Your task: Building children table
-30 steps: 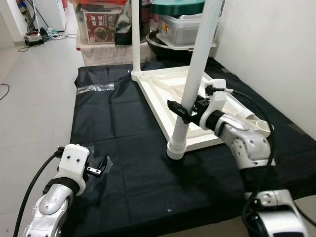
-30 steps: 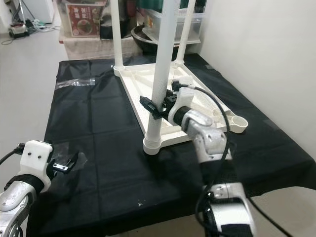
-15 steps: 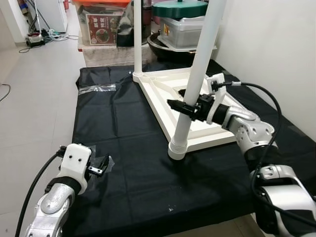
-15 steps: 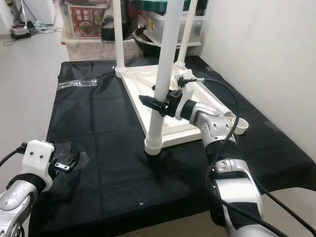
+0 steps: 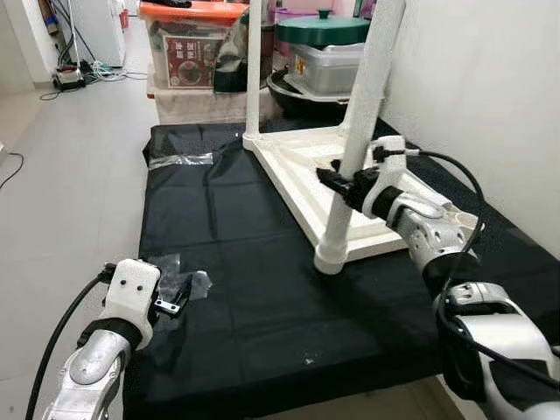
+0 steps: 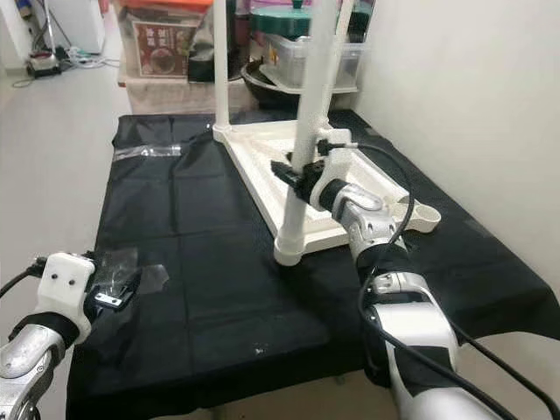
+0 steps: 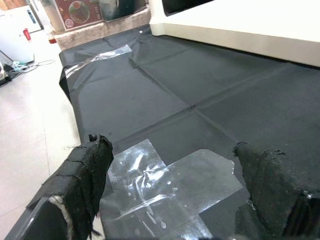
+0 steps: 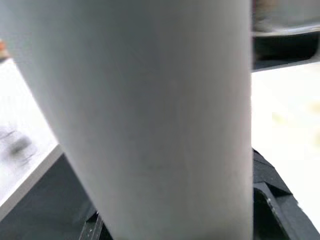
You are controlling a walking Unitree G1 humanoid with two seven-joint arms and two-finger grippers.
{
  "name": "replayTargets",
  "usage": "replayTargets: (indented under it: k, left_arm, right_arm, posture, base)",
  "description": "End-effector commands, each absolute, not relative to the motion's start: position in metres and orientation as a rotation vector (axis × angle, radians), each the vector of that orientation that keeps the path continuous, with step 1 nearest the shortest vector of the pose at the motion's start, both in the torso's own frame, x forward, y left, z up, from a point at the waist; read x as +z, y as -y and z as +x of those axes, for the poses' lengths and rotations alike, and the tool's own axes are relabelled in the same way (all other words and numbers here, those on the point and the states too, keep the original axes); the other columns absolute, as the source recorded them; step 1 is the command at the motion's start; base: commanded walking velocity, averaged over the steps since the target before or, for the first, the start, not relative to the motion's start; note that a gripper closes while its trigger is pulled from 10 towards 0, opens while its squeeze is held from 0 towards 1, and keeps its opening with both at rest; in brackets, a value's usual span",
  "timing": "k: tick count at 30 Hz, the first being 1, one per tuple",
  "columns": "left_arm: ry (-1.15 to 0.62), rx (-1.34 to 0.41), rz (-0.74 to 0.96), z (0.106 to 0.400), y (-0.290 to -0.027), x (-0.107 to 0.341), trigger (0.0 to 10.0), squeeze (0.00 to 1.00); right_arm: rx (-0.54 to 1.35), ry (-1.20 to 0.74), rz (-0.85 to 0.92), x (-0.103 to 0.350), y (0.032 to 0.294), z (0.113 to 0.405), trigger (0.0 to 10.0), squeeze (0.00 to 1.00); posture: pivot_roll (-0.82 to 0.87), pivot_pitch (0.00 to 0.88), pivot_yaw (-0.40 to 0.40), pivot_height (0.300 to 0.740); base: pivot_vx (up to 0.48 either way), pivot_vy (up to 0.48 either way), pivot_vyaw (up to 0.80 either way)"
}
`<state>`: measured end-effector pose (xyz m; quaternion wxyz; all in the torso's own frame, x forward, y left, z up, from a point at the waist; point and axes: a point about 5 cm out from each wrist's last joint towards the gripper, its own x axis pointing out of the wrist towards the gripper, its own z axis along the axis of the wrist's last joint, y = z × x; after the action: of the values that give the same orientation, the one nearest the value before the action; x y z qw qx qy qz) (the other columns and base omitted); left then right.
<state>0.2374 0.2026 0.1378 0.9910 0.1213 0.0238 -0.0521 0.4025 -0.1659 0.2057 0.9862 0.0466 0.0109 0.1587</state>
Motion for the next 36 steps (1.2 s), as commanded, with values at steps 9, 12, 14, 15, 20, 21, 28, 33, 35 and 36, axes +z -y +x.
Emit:
replayTargets:
  k: [9,12,14,15,20,21,28,33,35,36]
  left_arm:
    - [-0.043,-0.084,0.244,0.24,-0.2,0.139,10.0,0.0]
    - [-0.047,-0.072,0.252,0.241,-0.203,0.138,10.0,0.0]
    - [-0.047,-0.072,0.252,0.241,-0.203,0.138,10.0,0.0]
    - [-0.047,-0.072,0.252,0.241,-0.203,0.138,10.0,0.0]
    - [-0.046,-0.07,0.251,0.242,-0.202,0.136,10.0,0.0]
    - [-0.046,-0.07,0.249,0.242,-0.2,0.135,10.0,0.0]
    - [-0.051,-0.078,0.244,0.242,-0.197,0.134,10.0,0.0]
    - [-0.049,-0.08,0.238,0.244,-0.197,0.135,10.0,0.0]
    - [-0.05,-0.081,0.234,0.244,-0.197,0.134,10.0,0.0]
    - [-0.052,-0.083,0.232,0.243,-0.197,0.134,10.0,0.0]
  right_arm:
    - [-0.139,-0.153,0.286,0.151,0.133,0.353,0.0,0.0]
    - [-0.088,-0.084,0.284,0.161,0.125,0.36,0.0,0.0]
    - [-0.088,-0.084,0.284,0.161,0.125,0.36,0.0,0.0]
    - [-0.088,-0.084,0.284,0.161,0.125,0.36,0.0,0.0]
    - [-0.025,-0.058,0.234,0.165,0.121,0.363,0.0,0.0]
    - [0.056,-0.073,0.232,0.165,0.114,0.362,0.0,0.0]
    - [0.321,-0.063,0.12,0.174,0.105,0.362,0.0,0.0]
    - [0.418,-0.069,0.111,0.179,0.108,0.368,0.0,0.0]
    - [0.476,-0.064,0.128,0.181,0.107,0.368,0.0,0.0]
    - [0.554,-0.066,0.137,0.181,0.105,0.366,0.0,0.0]
  posture:
    - [0.07,0.0,-0.084,0.74]
    - [0.06,0.0,-0.088,0.74]
    - [0.06,0.0,-0.088,0.74]
    - [0.06,0.0,-0.088,0.74]
    - [0.06,0.0,-0.099,0.74]
    - [0.06,0.0,-0.099,0.74]
    - [0.05,0.0,-0.097,0.74]
    - [0.04,0.0,-0.1,0.74]
    - [0.04,0.0,-0.102,0.74]
    - [0.04,0.0,-0.101,0.74]
  base:
    - [0.0,0.0,0.0]
    - [0.0,0.0,0.0]
    - [0.0,0.0,0.0]
    - [0.0,0.0,0.0]
    - [0.0,0.0,0.0]
    - [0.0,0.0,0.0]
    - [0.0,0.0,0.0]
    - [0.0,0.0,0.0]
    - [0.0,0.0,0.0]
    - [0.0,0.0,0.0]
